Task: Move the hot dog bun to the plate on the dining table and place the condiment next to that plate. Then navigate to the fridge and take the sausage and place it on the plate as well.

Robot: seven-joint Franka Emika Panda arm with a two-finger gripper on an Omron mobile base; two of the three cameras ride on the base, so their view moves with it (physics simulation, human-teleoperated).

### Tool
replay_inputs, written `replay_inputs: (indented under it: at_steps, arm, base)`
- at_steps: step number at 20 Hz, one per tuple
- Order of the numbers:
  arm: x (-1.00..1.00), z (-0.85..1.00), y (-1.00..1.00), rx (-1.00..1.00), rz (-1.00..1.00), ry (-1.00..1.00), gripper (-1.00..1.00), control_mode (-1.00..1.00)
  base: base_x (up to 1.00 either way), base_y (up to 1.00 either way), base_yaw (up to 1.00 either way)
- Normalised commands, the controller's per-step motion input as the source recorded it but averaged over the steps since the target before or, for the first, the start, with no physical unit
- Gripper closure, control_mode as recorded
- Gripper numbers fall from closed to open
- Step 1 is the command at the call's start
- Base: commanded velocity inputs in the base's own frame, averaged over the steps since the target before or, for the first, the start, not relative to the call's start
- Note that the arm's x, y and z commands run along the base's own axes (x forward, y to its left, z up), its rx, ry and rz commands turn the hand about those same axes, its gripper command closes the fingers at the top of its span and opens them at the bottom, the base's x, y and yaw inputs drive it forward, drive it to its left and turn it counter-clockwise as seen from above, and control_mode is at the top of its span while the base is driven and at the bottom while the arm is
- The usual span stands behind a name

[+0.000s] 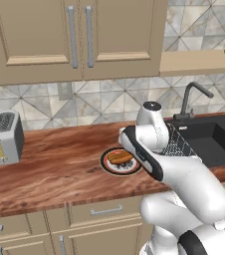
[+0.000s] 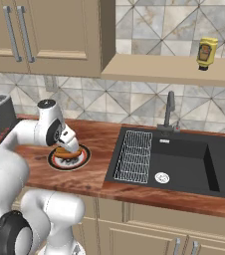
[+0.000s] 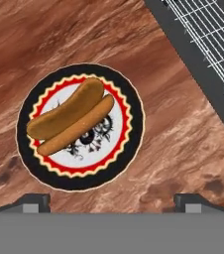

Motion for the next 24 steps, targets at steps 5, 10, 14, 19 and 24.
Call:
replay_inputs:
  at_steps: [5,10,14,19,24]
  arm:
    - [0.5,-0.32,0.11,0.02,-0.18,0.0,-1.0,-1.0]
    - [0.47,-0.31,0.08,0.07,-0.1,0.0,-1.0,-1.0]
    - [0.32,-0.27,0.06,0.08,-0.08,0.0,-1.0,-1.0]
    - [0.29,-0.27,0.09,0.06,-0.08,0.0,-1.0,-1.0]
    - [0.23,-0.27,0.11,0.04,-0.08,0.0,-1.0,-1.0]
  base:
    - [0.0,0.0,0.0]
    - [0.0,0.0,0.0]
    - [0.0,0.0,0.0]
    - [0.0,0.0,0.0]
    - [0.0,0.0,0.0]
